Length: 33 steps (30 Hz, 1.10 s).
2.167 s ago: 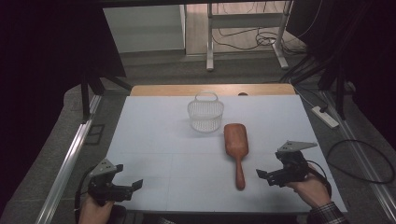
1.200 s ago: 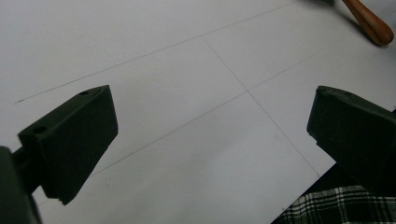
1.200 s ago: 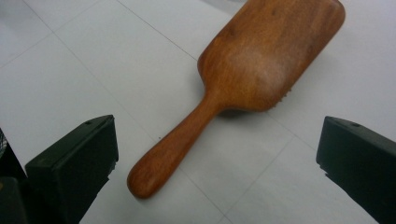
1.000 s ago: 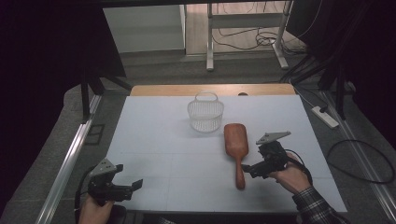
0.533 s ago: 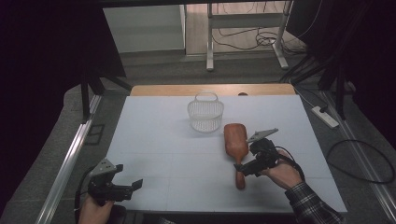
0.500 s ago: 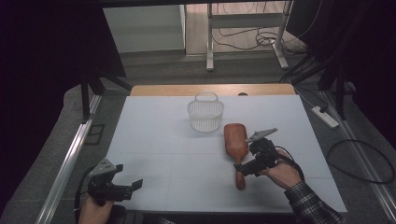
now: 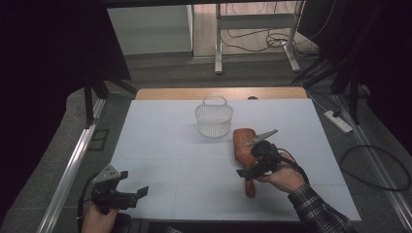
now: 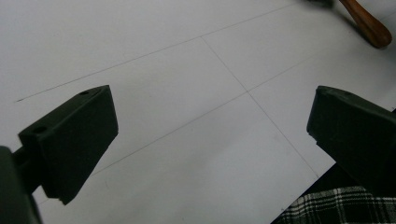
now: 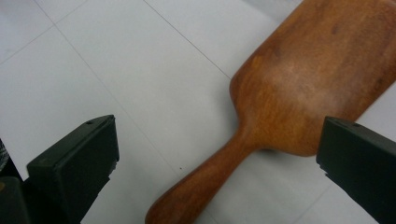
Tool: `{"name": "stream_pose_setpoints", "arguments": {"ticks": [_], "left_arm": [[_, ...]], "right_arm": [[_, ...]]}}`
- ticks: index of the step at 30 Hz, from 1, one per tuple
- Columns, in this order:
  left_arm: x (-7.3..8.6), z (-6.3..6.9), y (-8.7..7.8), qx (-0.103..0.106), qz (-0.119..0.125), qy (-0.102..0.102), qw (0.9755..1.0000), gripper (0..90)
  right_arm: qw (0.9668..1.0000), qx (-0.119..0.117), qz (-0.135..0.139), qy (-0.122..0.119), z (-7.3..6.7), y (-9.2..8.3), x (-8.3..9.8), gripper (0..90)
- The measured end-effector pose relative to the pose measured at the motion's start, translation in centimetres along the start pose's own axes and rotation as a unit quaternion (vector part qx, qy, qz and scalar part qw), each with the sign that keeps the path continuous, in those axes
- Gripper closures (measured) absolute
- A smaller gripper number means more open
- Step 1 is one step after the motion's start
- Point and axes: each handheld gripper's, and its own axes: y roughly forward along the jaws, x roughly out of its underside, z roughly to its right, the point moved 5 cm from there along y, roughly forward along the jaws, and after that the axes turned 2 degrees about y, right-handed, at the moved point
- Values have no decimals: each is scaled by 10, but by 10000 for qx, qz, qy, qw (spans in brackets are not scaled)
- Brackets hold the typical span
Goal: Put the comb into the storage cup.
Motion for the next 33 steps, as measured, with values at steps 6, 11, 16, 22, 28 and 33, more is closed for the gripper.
{"name": "stream_pose_setpoints", "arguments": {"ticks": [6, 11, 16, 22, 28, 33], "left_arm": [[0, 0, 0, 11, 7, -18, 10000, 21], [0, 0, 0, -4, 3, -21, 10000, 21], [0, -1, 0, -6, 5, -23, 10000, 22], [0, -1, 0, -5, 4, -21, 10000, 22], [0, -1, 0, -12, 3, -35, 10000, 24], [0, -1, 0, -16, 3, -40, 10000, 24]], "right_arm": [[9999, 2, -120, -91, -5, 7, -5, 0], [9998, -9, -130, -157, -8, 12, -11, 47], [9996, -6, -122, -265, -8, 15, -12, 245], [9992, -130, -138, -343, -9, 14, -12, 496], [9981, -369, -283, -415, -7, 16, -11, 880], [9977, -437, -299, -431, -6, 19, -10, 899]]}}
